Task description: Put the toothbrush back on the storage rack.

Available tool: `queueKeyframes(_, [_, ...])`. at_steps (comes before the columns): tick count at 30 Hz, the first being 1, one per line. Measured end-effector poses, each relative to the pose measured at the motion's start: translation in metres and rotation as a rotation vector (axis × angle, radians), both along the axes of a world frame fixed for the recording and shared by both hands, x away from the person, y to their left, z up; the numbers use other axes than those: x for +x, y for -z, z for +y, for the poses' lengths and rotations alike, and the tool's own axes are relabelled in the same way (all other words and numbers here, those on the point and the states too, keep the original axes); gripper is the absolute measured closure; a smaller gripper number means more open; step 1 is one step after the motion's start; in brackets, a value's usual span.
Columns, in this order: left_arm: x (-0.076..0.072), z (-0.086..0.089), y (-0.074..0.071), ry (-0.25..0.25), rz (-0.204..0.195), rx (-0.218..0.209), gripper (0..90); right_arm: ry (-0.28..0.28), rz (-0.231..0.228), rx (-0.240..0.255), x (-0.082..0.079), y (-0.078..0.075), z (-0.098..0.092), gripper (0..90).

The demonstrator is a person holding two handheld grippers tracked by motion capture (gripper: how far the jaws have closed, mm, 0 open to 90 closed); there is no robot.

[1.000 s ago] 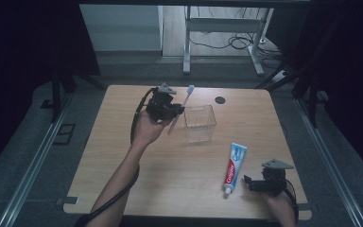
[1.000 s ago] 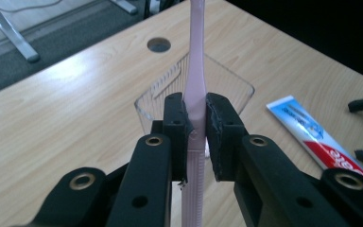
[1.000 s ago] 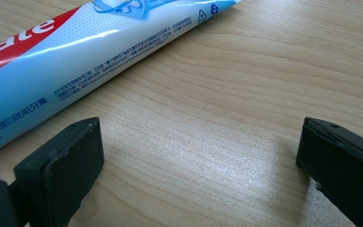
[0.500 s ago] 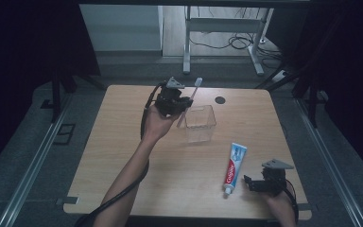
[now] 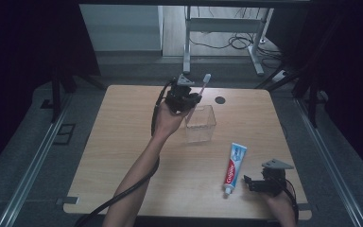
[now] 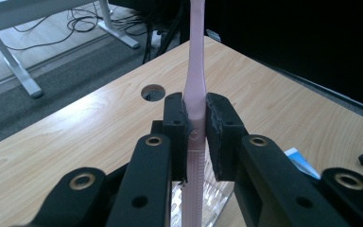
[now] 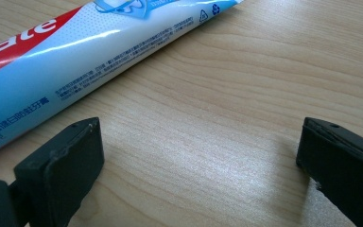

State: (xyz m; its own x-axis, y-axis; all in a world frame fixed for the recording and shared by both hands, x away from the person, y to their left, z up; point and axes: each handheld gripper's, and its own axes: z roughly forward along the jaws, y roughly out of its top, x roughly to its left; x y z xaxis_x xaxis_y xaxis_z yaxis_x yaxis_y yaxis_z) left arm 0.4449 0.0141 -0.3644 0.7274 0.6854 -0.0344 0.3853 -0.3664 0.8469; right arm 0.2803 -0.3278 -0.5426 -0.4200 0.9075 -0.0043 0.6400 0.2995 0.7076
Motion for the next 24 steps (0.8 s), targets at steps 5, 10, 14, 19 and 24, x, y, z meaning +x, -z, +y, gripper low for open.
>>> queueKeyframes(5, [0.006,-0.010,0.011,-0.007,-0.001,-0.002,79.3,-0.002,0.001,0.001,0.000,0.000,0.000,0.9])
queueKeyframes(10, [0.011,-0.018,0.024,-0.011,0.007,-0.002,79.2,-0.005,0.001,0.001,0.000,0.000,0.000,0.9])
queueKeyframes(14, [0.014,-0.023,0.035,-0.017,0.017,0.008,79.2,-0.007,0.001,0.001,0.000,0.000,0.000,0.9])
queueKeyframes(19, [0.016,-0.026,0.042,-0.023,0.022,0.018,79.3,-0.009,0.002,0.001,0.000,0.000,0.000,0.9])
queueKeyframes(24, [0.017,-0.028,0.048,-0.026,0.029,0.036,79.3,-0.010,0.003,0.001,0.000,0.000,0.000,0.9])
